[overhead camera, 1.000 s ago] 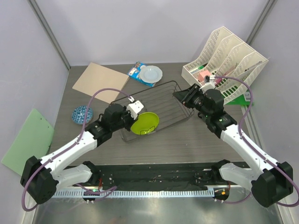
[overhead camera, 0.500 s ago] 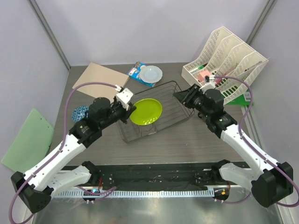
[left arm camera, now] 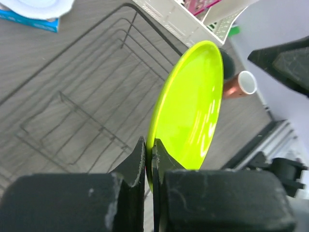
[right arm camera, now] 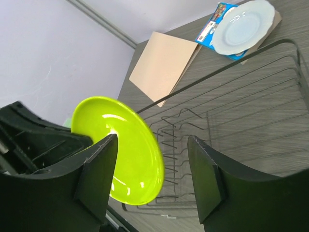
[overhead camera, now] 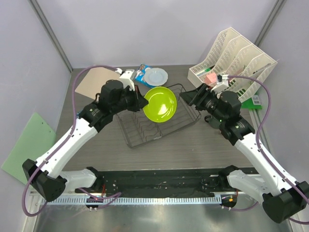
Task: Unload the mixed dishes from the dish rack
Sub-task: Place the plate at the center of the board.
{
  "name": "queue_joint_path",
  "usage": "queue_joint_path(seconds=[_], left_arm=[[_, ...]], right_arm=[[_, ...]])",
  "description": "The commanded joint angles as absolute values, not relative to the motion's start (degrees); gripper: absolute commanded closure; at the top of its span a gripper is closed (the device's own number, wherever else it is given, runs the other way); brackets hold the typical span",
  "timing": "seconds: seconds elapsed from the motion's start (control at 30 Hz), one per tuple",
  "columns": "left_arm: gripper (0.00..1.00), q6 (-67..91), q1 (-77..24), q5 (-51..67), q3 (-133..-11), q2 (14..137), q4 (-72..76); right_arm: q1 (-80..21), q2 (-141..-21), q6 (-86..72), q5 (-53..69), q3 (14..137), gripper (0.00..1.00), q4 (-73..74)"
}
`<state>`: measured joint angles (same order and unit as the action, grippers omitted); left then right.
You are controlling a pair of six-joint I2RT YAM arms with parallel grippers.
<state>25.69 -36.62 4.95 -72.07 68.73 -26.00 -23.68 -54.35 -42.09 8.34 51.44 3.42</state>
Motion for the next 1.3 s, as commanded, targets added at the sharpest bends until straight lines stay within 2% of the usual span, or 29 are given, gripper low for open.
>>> queue_joint_path(seconds=[0.0, 0.2, 0.5, 0.57, 0.6, 0.7, 0.73, 0.77, 0.8, 0.83, 0.87, 0.93, 1.0, 1.1, 1.27], left_arm=[[1.00, 36.7, -32.8, 15.8, -71.2, 67.9, -18.6], [1.00, 41.0, -31.5, 22.8, -68.5, 67.6, -10.9], [0.99, 43.3, -31.5, 25.2, -67.7, 69.2, -7.6], [1.00, 43.3, -31.5, 25.5, -67.7, 69.2, -7.5], [0.99, 43.3, -31.5, 25.4, -67.7, 69.3, -7.5], [1.00, 42.8, -31.5, 24.3, -67.8, 69.3, -8.3], [0.99, 40.8, -31.5, 23.3, -68.0, 68.7, -9.8], [0.99, 39.3, -31.5, 20.6, -68.4, 68.3, -11.1], [0.88, 37.4, -31.5, 18.0, -69.2, 67.6, -13.1], [0.51, 34.6, -31.5, 14.5, -69.9, 65.6, -15.0], [0.35, 33.1, -31.4, 6.8, -70.3, 64.6, -19.1], [0.00, 31.5, -30.9, 0.8, -70.9, 62.4, -22.1], [0.00, 30.5, -30.1, -5.9, -70.4, 59.9, -25.3], [0.00, 31.8, -29.9, -9.8, -68.1, 57.9, -27.8], [0.00, 32.9, -29.9, -6.5, -64.0, 56.4, -27.6]], right_arm=[[-23.9, -53.8, -41.0, 14.7, 53.4, 0.35, 3.1], [-24.0, -53.9, -42.9, 18.5, 49.8, 0.36, 0.3], [-24.0, -56.8, -46.8, 26.8, 46.7, 0.39, -8.7], [-23.9, -57.2, -46.9, 27.2, 46.1, 0.54, -9.3], [-24.0, -57.3, -47.2, 27.1, 45.8, 0.69, -9.8], [-24.0, -57.3, -47.1, 25.9, 45.8, 0.88, -9.9], [-24.0, -57.2, -46.8, 25.5, 46.0, 0.98, -9.8], [-24.0, -57.0, -46.4, 24.8, 46.6, 0.99, -8.9], [-24.0, -56.6, -45.8, 23.2, 47.1, 0.99, -8.2], [-23.9, -56.3, -43.7, 21.6, 47.8, 0.99, -7.0], [-23.8, -56.0, -42.6, 19.9, 49.4, 0.99, -4.2], [-23.8, -55.9, -40.6, 14.3, 50.8, 0.99, -2.6], [-23.5, -57.3, -40.7, 10.7, 53.2, 0.99, -0.8], [-22.8, -63.1, -42.8, 5.4, 57.2, 0.99, -0.4], [-20.4, -79.6, -44.7, 2.2, 68.5, 0.99, -2.4]])
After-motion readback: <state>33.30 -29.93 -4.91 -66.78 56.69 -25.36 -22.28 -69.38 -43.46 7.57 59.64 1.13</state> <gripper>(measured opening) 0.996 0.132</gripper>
